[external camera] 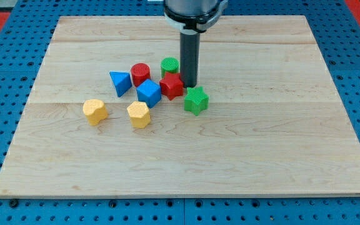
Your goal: Move the arm to the top left of the green circle
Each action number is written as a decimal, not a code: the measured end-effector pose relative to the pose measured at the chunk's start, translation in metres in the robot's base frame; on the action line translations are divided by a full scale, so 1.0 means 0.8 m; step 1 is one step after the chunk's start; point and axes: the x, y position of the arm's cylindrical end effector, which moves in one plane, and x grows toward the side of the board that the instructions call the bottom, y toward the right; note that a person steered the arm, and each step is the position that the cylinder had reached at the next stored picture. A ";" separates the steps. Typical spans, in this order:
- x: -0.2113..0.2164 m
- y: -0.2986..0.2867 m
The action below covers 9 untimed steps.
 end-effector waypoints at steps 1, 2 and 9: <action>0.000 0.005; -0.003 0.015; -0.116 -0.035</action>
